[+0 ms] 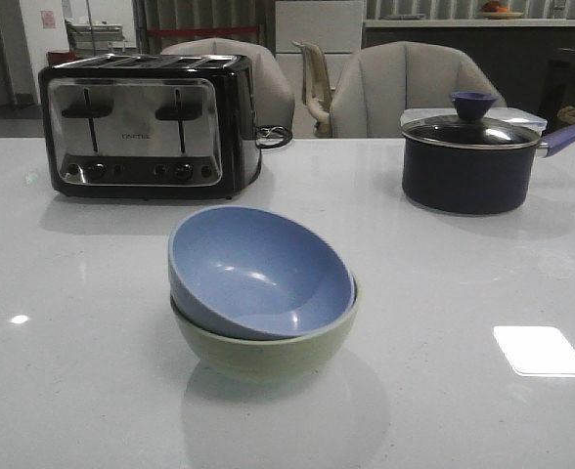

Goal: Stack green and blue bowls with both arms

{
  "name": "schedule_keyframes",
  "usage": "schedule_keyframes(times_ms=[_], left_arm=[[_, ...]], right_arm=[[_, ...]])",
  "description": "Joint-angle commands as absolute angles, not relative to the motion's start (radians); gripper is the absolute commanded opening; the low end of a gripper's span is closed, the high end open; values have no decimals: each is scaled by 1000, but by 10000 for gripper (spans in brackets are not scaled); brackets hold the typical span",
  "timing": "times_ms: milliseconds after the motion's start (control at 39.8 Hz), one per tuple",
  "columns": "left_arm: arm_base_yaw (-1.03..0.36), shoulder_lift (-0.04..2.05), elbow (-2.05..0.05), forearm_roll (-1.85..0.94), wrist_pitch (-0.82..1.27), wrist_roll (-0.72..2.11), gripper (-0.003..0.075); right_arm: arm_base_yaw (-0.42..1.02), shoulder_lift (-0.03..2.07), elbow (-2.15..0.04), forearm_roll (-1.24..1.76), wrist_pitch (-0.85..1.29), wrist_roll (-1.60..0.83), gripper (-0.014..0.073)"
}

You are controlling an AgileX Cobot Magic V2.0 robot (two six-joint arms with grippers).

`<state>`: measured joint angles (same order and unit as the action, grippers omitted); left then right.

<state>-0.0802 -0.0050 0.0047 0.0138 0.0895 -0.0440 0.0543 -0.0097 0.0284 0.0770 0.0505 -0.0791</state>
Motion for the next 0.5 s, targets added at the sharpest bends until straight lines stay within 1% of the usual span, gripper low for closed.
schedule_keyframes(times_ms=[0, 477], left_arm=[[-84, -25, 26, 12, 0, -54, 102], [-84, -25, 26, 12, 0, -54, 102]], right_arm=[[18, -31, 27, 68, -48, -88, 34], [8, -31, 27, 68, -48, -88, 34]])
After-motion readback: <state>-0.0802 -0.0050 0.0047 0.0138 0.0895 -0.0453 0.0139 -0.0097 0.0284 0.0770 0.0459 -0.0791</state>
